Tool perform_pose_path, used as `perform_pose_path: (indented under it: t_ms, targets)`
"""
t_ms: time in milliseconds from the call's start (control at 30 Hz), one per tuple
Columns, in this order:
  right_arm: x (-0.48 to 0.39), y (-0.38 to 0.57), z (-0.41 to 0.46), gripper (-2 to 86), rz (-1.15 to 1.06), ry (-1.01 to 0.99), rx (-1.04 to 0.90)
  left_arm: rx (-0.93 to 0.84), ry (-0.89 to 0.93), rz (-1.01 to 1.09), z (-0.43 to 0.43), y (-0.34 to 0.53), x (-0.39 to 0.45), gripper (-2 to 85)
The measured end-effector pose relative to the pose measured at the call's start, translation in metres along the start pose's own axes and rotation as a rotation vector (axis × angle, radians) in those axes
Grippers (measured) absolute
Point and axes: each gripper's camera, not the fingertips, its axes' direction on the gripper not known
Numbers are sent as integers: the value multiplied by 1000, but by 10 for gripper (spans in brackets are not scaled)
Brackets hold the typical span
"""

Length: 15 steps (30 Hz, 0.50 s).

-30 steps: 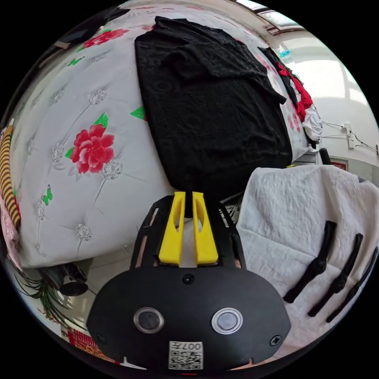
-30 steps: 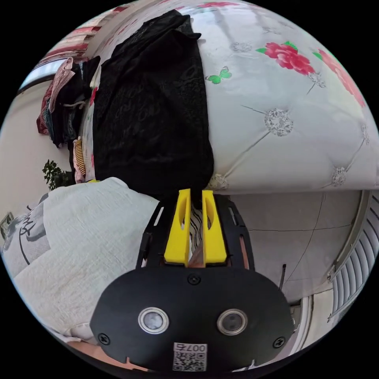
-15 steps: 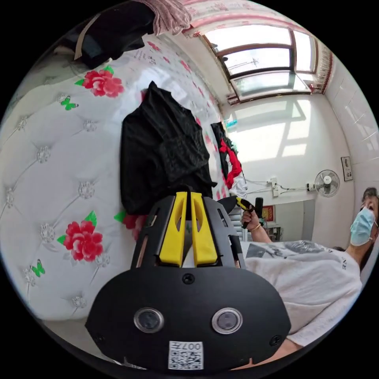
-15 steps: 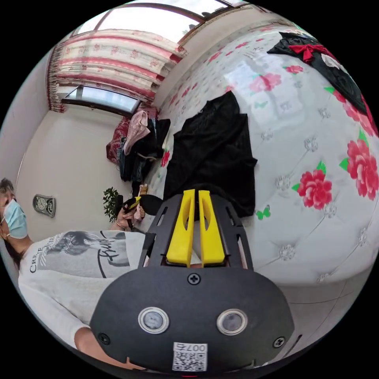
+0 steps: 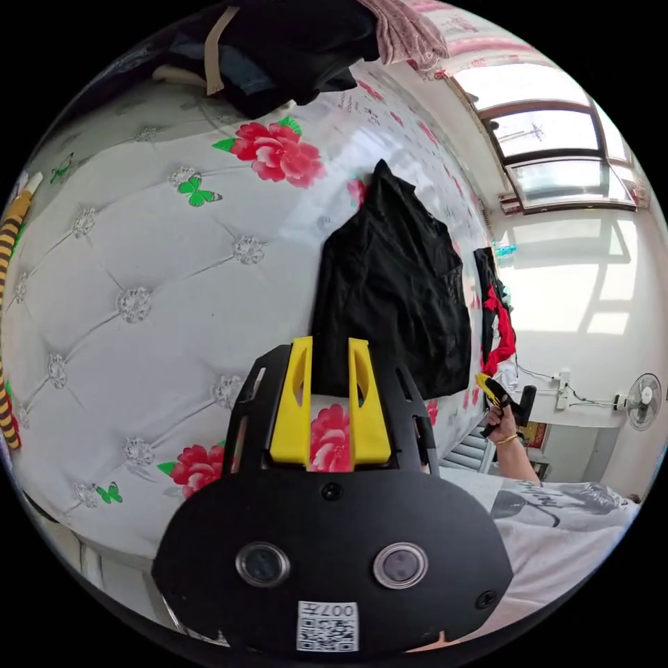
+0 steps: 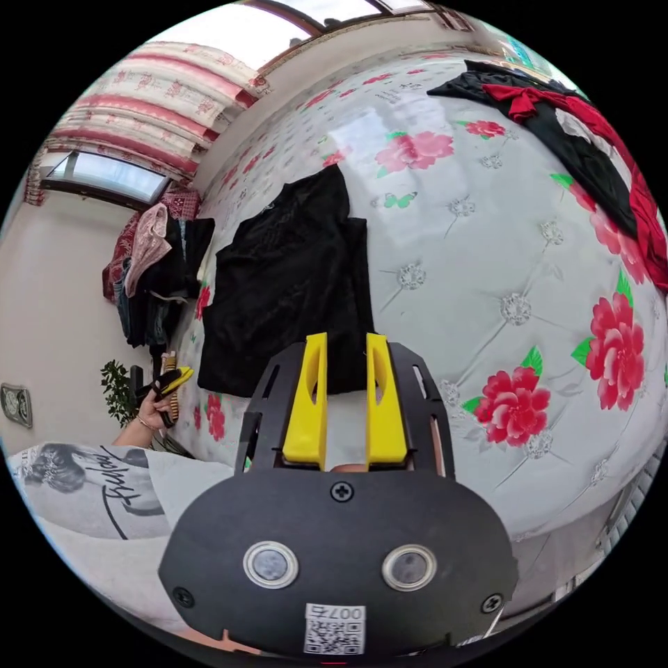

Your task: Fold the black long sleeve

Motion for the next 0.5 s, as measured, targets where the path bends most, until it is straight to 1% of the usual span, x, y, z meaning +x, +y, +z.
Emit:
perform_pose_path:
  t_ms: [67, 133, 233, 267, 300, 333, 433, 500]
  targets:
    - [-3, 16, 7, 59, -39, 83, -27, -24, -4, 31, 13, 21, 5, 77]
    - [-8, 19, 18, 64, -74, 116, -79, -59, -27, 72, 27, 30, 15, 79]
    - [-18, 14, 47, 61, -112, 119, -178, -107, -155, 148, 52, 31, 39, 72]
    - [-25, 13, 48, 50, -117, 181, -151, -104, -220, 176, 57, 28, 48, 63]
    - [-28, 12, 49, 45, -137, 200, -139, -109, -254, 185, 60, 26, 52, 52]
    - [-30, 7, 54, 35, -154, 184, -187, -125, -289, 214, 65, 22, 58, 29]
    - [-20, -2, 42, 15, -76, 110, -220, -181, -250, 246, 67, 15, 61, 1]
    - [-15, 4, 21, 9, -84, 65, -187, -179, -190, 246, 57, 19, 58, -5]
